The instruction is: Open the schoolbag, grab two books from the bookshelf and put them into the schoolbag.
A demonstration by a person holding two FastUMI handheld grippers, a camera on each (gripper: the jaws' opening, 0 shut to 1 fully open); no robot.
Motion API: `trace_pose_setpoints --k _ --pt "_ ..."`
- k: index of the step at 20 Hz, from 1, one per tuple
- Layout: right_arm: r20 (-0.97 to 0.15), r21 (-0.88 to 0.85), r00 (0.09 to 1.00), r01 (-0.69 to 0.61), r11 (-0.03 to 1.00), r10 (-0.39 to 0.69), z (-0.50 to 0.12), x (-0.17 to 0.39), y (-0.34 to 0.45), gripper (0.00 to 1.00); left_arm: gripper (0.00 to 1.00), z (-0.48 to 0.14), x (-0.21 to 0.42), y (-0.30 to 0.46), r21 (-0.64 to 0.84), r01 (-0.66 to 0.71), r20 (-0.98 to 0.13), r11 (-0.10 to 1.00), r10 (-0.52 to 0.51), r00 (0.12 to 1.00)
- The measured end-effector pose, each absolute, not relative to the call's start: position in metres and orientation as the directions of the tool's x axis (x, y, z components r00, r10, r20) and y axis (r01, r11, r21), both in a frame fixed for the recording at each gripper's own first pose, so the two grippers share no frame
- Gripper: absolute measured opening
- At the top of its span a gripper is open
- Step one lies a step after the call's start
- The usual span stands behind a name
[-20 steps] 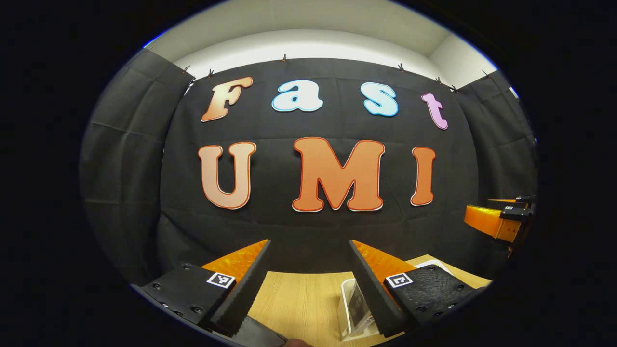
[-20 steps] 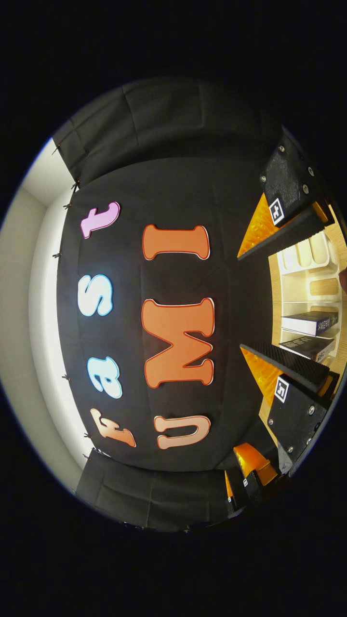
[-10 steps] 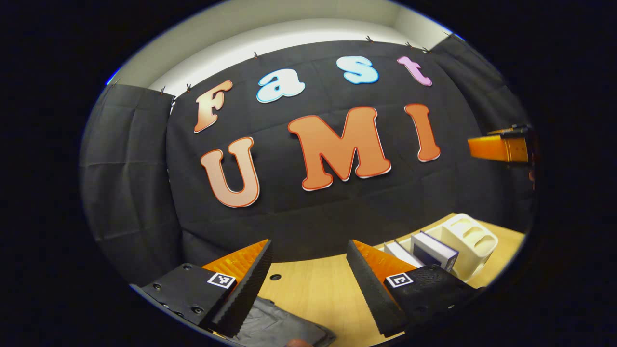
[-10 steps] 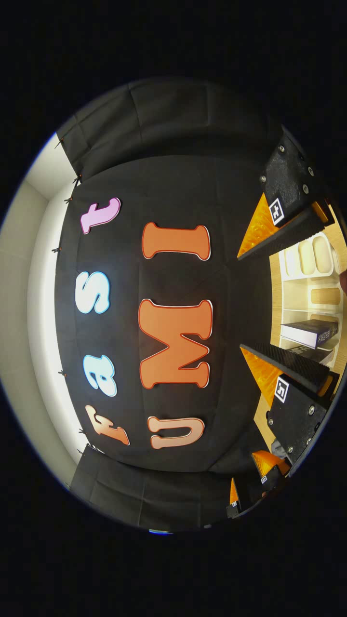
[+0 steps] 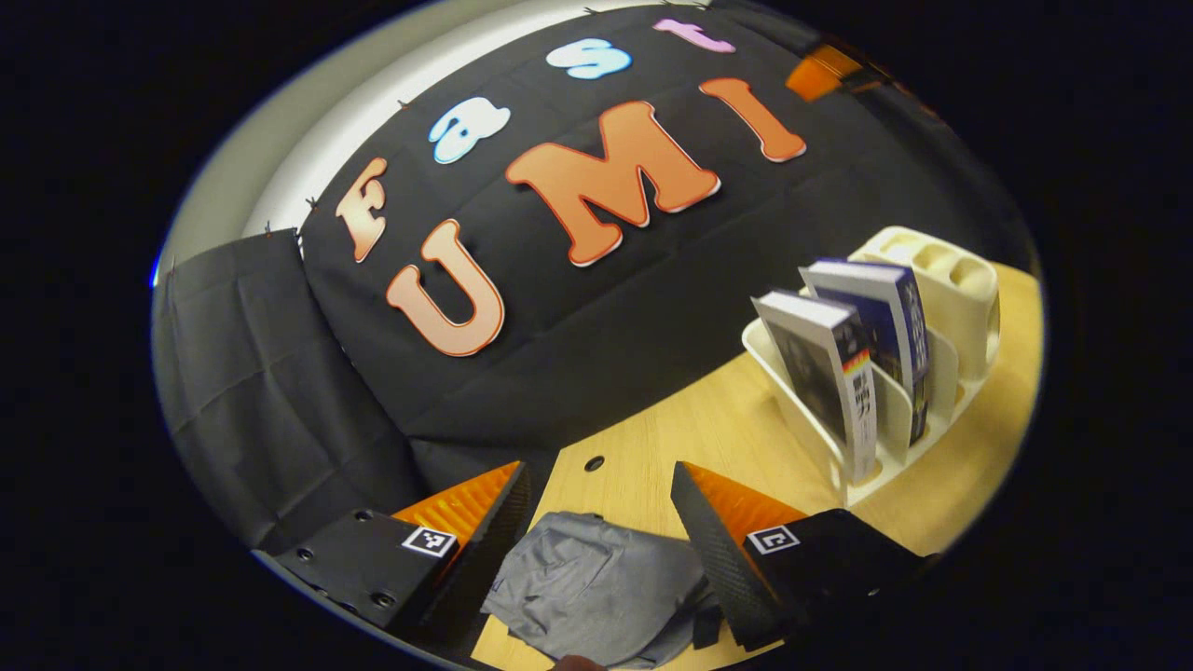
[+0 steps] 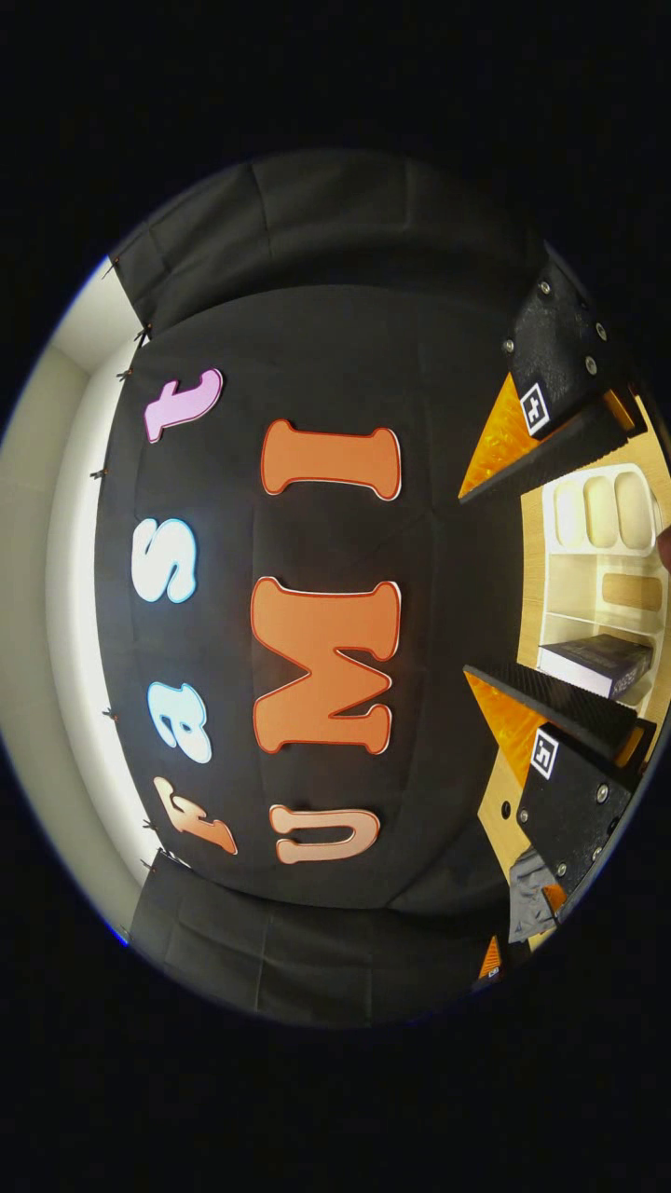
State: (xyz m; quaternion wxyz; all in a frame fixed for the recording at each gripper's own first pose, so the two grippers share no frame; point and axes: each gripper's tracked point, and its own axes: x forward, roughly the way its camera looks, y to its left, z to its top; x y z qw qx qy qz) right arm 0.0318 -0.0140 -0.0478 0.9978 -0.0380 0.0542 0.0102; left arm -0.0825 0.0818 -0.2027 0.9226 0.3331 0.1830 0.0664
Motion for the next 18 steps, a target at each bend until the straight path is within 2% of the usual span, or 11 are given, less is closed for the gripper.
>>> trace_pose_setpoints --k 7,13,18 --pt "-0.13 -0.068 0.99 -0.063 0.996 0.053 -0.06 0.035 -0.027 0.98 0.97 -0.279 -0.116 0.114 0.747 0.038 -0.374 0.663 0.373 0.849" --pt "-0.139 -0.087 0.989 -0.066 0.994 0.054 -0.064 0.031 -0.046 0.98 0.96 -0.33 -0.137 0.129 0.804 0.122 -0.432 0.582 0.43 0.793" --pt "-0.127 -0.084 0.992 -0.032 0.996 0.021 -0.061 0.028 -0.069 0.98 0.95 -0.345 -0.151 0.15 0.845 0.136 -0.429 0.517 0.505 0.749"
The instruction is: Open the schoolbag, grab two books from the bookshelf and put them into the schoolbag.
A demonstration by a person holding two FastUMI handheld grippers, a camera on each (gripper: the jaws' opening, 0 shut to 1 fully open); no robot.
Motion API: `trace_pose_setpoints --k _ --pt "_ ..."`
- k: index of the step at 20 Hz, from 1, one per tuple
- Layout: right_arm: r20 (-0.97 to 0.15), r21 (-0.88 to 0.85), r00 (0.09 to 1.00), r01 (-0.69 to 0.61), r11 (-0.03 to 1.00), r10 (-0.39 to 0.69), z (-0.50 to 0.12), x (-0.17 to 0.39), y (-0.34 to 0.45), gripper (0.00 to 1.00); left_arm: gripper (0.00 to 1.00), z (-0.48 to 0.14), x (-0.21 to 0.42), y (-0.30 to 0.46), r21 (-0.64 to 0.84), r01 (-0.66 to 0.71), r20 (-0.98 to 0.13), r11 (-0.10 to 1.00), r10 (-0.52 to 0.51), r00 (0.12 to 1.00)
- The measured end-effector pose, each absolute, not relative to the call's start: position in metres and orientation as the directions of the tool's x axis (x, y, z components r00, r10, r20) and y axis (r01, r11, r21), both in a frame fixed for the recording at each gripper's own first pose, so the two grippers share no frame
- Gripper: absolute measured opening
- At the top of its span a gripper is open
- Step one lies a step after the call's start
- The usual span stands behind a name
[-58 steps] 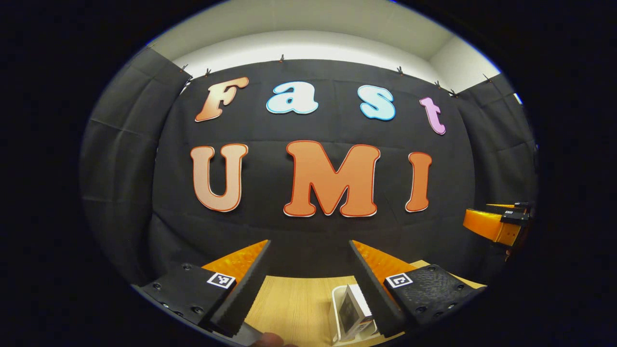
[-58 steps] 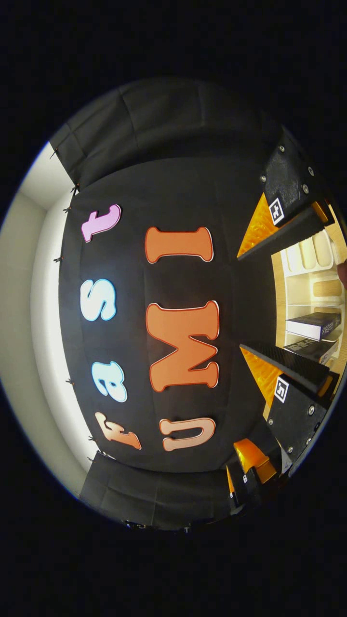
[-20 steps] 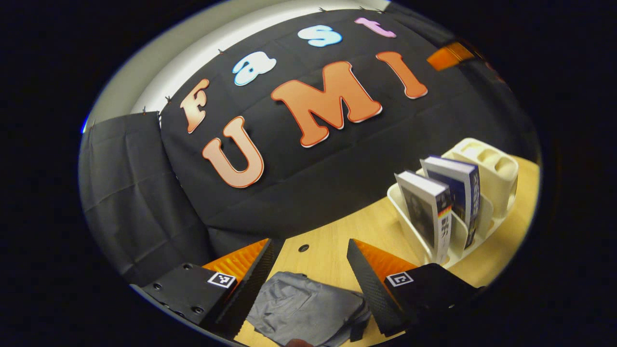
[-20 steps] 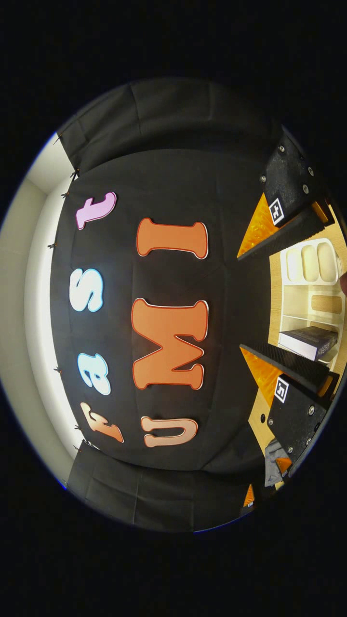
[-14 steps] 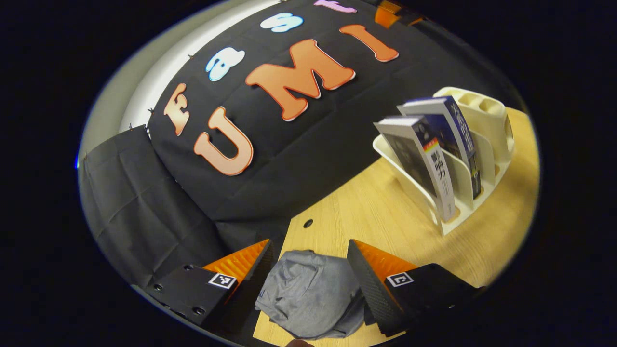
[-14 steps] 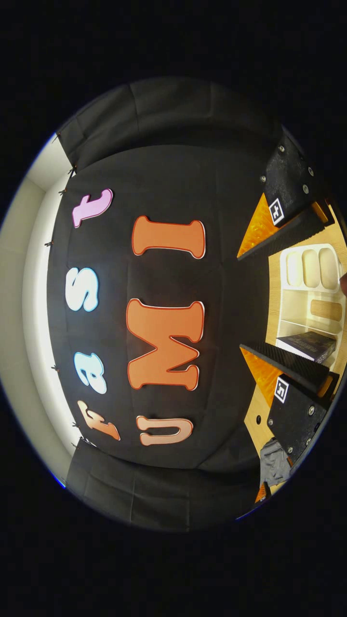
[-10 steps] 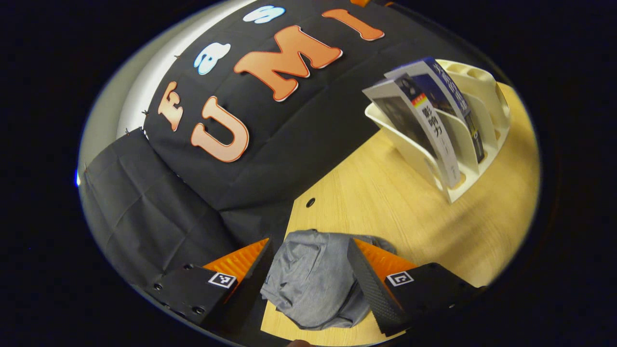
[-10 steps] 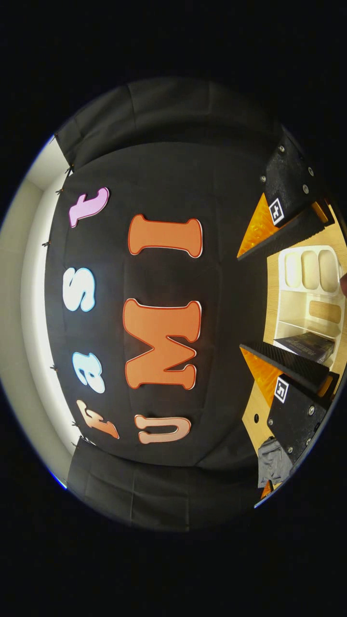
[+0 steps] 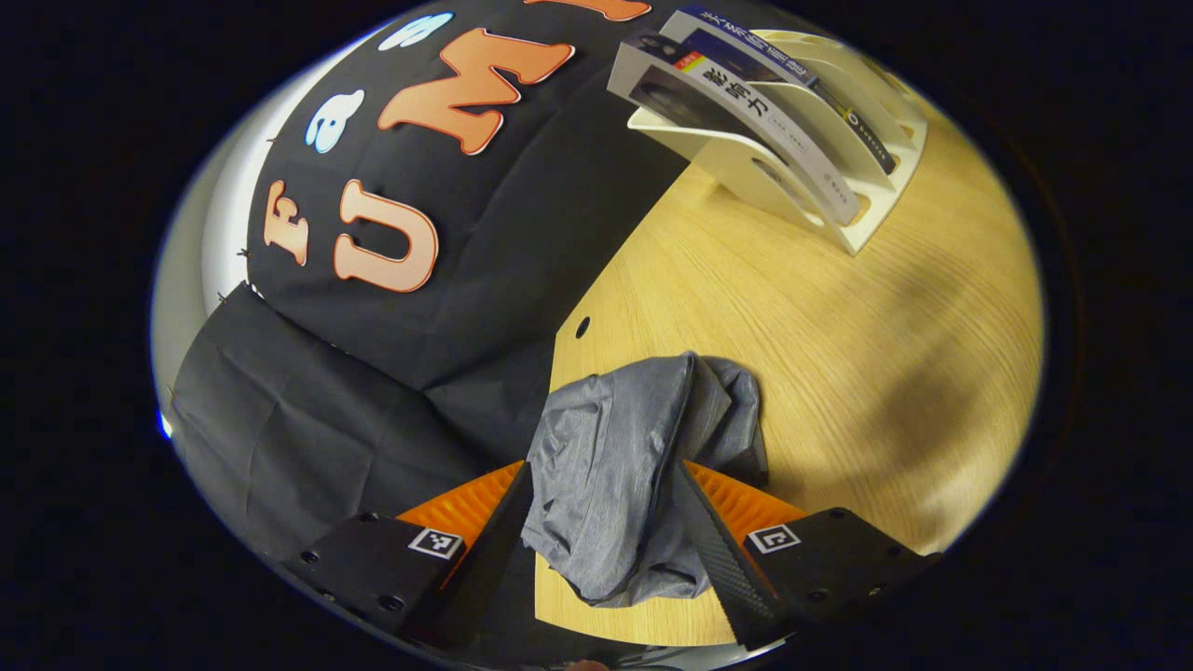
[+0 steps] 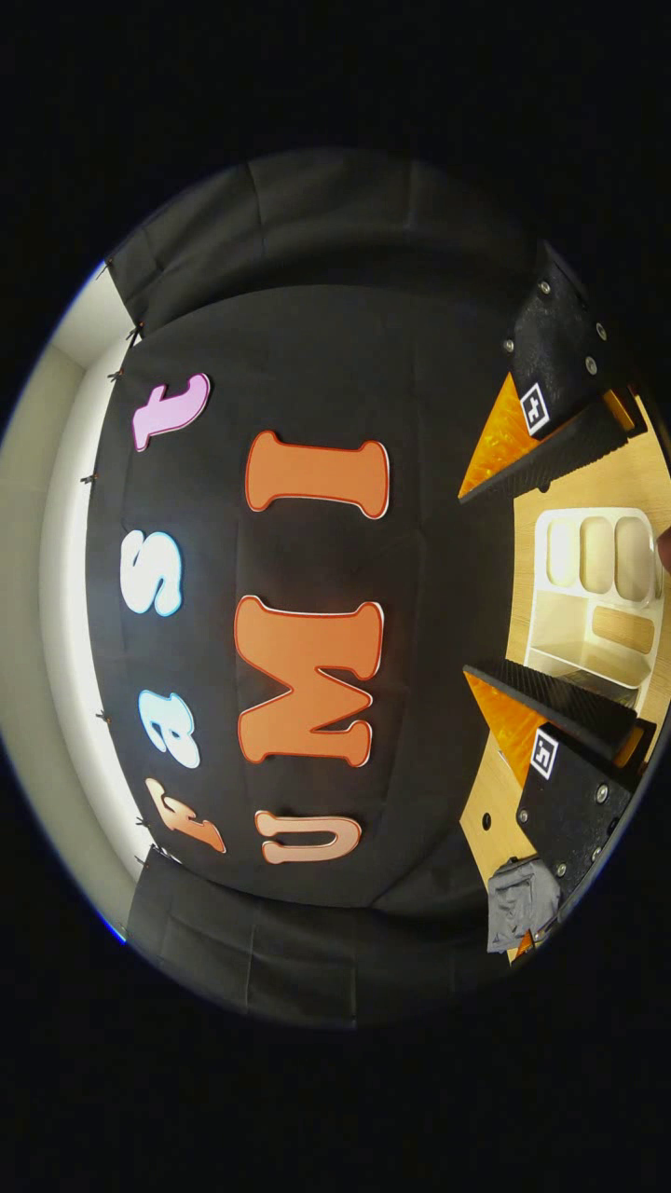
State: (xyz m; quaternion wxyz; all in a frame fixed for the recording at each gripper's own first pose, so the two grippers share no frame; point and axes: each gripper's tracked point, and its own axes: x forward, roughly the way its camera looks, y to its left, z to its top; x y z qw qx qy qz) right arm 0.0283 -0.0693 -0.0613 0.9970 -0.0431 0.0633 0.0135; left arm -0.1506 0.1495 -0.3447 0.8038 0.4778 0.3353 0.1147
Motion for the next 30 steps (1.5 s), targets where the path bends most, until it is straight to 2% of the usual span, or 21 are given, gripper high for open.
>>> trace_pose_setpoints --k 6,9,12,14,15,16,17,19,23,30 --pt "-0.13 -0.068 0.991 0.009 0.998 -0.018 -0.064 0.025 -0.091 0.98 0.94 -0.341 -0.141 0.171 0.882 0.111 -0.385 0.457 0.566 0.729" --pt "-0.133 -0.066 0.991 0.015 0.998 -0.024 -0.065 0.024 -0.096 0.98 0.86 -0.341 -0.129 0.186 0.883 0.112 -0.392 0.456 0.585 0.71" --pt "-0.129 -0.069 0.991 0.019 0.997 -0.028 -0.064 0.025 -0.098 0.98 0.83 -0.345 -0.121 0.206 0.884 0.13 -0.408 0.449 0.606 0.683" --pt "-0.133 -0.075 0.991 0.024 0.997 -0.034 -0.065 0.026 -0.101 0.98 0.75 -0.342 -0.115 0.212 0.879 0.126 -0.415 0.46 0.608 0.677" --pt "-0.128 -0.078 0.991 0.03 0.997 -0.04 -0.064 0.026 -0.103 0.98 0.62 -0.337 -0.114 0.215 0.878 0.122 -0.413 0.462 0.604 0.682" --pt "-0.125 -0.08 0.991 0.039 0.996 -0.049 -0.064 0.027 -0.105 0.98 0.57 -0.33 -0.111 0.216 0.878 0.117 -0.408 0.464 0.6 0.688" --pt "-0.126 -0.077 0.99 0.046 0.996 -0.055 -0.065 0.028 -0.105 0.98 0.45 -0.323 -0.107 0.218 0.879 0.113 -0.402 0.463 0.595 0.696" --pt "-0.132 -0.073 0.989 0.061 0.995 -0.071 -0.068 0.029 -0.105 0.98 0.3 -0.313 -0.102 0.221 0.872 0.109 -0.405 0.477 0.58 0.706" --pt "-0.134 -0.1 0.984 0.102 0.99 -0.115 -0.067 0.026 -0.095 0.98 0.1 -0.292 -0.087 0.234 0.854 0.11 -0.413 0.509 0.534 0.738" --pt "-0.112 -0.126 0.973 0.19 0.974 -0.204 -0.049 0.011 -0.043 0.98 0.08 -0.244 -0.051 0.266 0.735 0.131 -0.473 0.665 0.365 0.802"
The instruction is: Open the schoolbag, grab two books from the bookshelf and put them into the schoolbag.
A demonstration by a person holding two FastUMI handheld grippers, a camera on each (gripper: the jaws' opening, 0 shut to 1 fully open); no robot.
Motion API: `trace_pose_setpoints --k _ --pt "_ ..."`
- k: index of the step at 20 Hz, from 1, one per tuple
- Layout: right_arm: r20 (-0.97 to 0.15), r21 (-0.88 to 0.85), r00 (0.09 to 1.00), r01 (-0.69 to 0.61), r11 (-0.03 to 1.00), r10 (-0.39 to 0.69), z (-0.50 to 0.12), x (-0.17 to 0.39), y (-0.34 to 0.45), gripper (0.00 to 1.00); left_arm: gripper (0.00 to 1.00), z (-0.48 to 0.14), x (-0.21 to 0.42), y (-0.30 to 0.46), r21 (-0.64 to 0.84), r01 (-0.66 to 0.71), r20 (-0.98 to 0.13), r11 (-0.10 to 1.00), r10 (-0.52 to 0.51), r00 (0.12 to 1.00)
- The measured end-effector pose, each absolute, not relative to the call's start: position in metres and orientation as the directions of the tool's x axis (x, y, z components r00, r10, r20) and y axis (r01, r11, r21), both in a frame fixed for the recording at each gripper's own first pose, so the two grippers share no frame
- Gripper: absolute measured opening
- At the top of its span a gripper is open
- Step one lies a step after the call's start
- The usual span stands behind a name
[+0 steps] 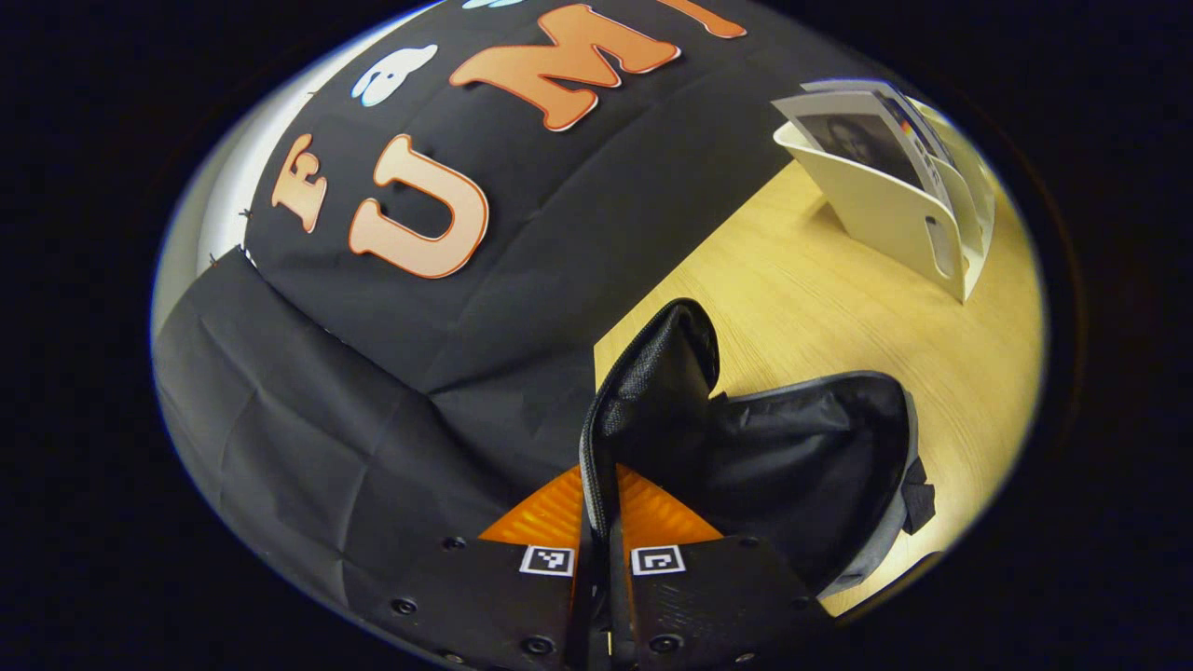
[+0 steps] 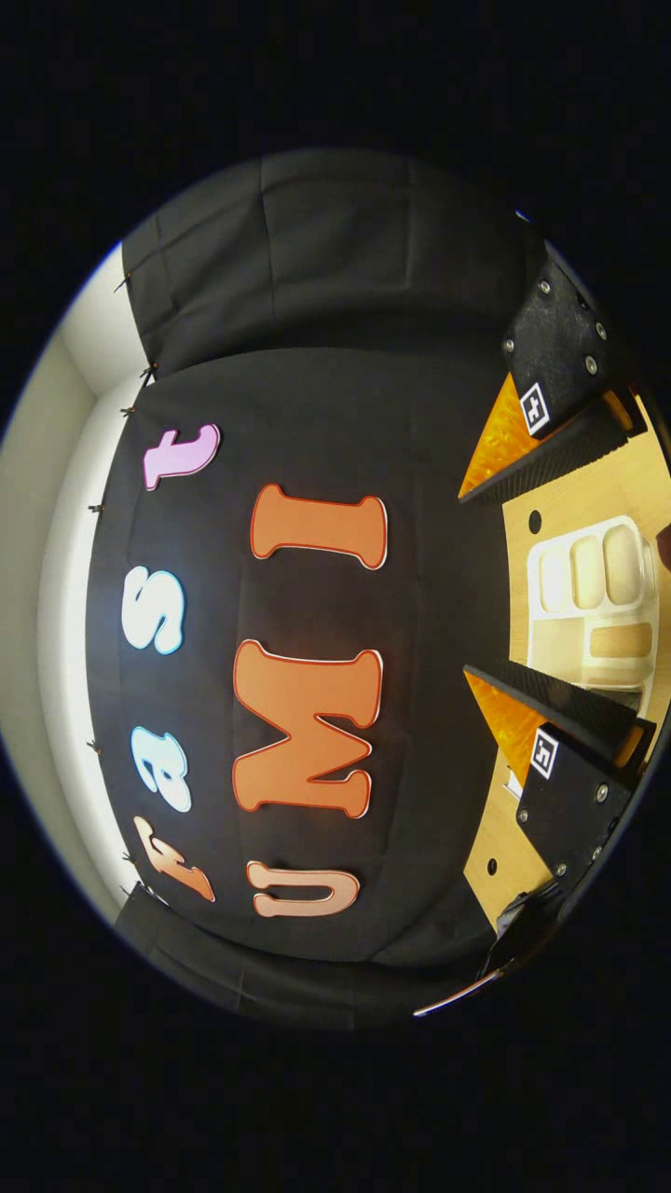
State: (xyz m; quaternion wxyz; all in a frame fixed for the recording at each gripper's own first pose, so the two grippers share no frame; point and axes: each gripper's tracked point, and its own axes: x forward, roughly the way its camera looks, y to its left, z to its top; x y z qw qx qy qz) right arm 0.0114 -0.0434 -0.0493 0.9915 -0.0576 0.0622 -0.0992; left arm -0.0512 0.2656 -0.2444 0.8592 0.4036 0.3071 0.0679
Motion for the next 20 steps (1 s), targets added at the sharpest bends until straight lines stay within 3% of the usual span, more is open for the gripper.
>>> trace_pose_setpoints --k 10,20 --pt "-0.096 -0.177 0.966 0.219 0.959 -0.239 -0.023 -0.006 0.052 0.98 0.08 -0.206 -0.01 0.297 0.536 0.273 -0.564 0.799 0.097 0.82" --pt "-0.261 -0.28 0.933 0.174 0.944 -0.249 -0.03 -0.005 0.098 0.98 0.08 -0.186 0.003 0.299 0.288 0.44 -0.665 0.851 -0.153 0.731"
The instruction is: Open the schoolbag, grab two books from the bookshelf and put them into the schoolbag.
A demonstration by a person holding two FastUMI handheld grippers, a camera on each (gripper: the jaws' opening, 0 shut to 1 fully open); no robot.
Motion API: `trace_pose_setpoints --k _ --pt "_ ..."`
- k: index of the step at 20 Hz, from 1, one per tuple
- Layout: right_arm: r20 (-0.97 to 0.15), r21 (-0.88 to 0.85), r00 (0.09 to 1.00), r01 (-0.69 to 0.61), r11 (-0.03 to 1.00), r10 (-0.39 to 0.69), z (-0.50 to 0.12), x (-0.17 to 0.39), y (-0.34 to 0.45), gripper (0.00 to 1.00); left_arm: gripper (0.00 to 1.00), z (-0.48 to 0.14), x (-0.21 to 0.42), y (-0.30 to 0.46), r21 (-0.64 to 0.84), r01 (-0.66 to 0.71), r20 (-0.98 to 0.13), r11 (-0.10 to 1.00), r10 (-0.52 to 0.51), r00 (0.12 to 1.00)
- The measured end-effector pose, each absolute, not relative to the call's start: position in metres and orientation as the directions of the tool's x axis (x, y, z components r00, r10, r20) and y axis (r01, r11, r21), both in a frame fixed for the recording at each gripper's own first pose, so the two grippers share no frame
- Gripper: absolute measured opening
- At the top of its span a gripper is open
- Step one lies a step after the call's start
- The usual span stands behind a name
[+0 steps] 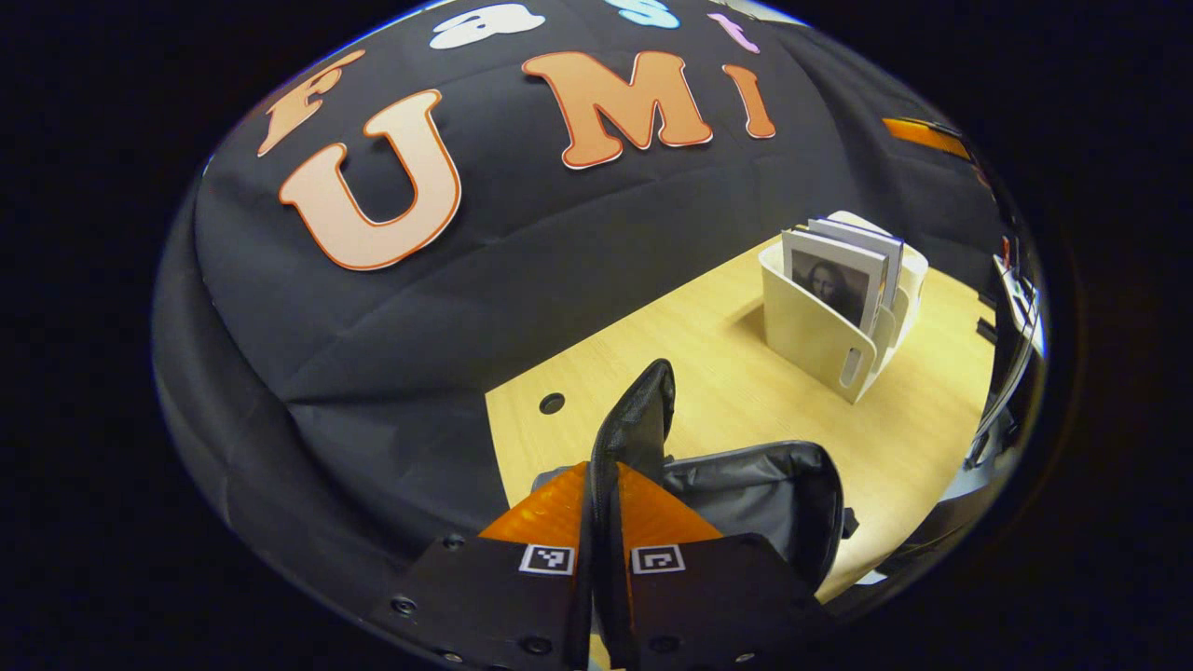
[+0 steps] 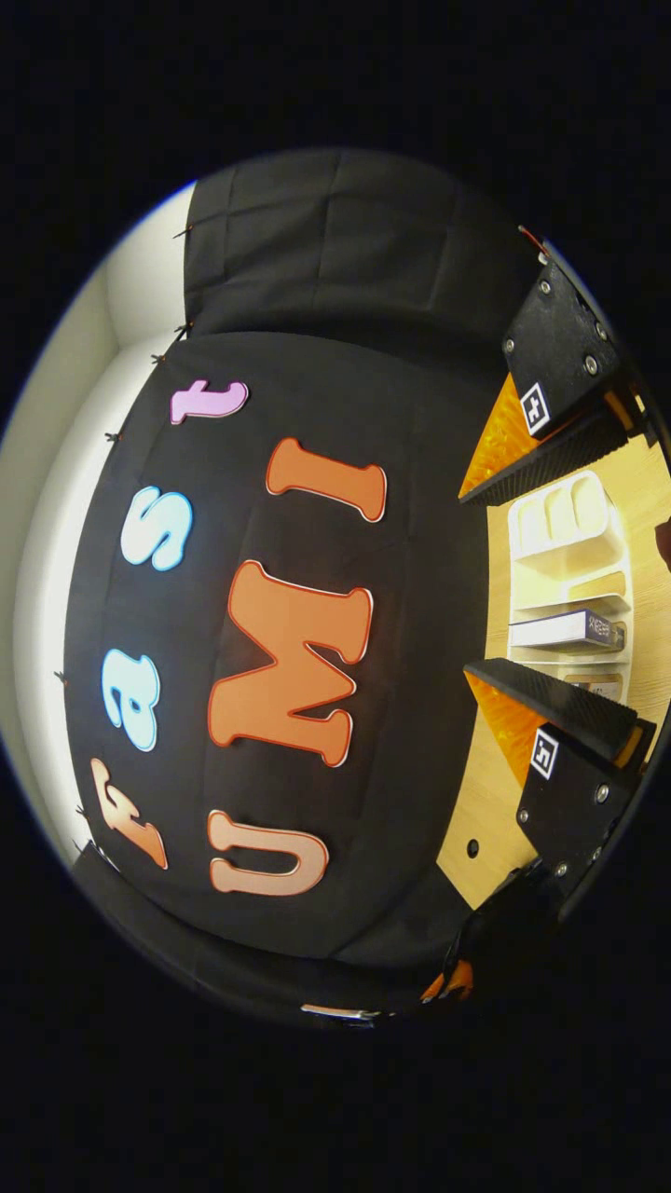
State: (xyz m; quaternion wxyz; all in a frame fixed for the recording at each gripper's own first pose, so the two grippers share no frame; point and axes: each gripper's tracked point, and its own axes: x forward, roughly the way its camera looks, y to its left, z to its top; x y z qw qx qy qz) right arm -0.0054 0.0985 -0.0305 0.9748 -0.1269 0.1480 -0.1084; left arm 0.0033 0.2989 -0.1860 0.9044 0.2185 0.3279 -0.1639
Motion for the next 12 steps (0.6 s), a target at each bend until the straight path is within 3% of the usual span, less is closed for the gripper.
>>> trace_pose_setpoints --k 5,12 --pt "-0.431 -0.218 0.892 0.044 0.975 -0.136 -0.06 0.013 0.134 0.98 0.05 -0.187 0.008 0.304 0.137 0.437 -0.73 0.889 -0.208 0.651" --pt "-0.62 -0.205 0.784 -0.122 0.971 -0.033 -0.107 0.057 0.157 0.99 0.05 -0.168 0.017 0.307 0.144 0.453 -0.757 0.88 -0.197 0.623"
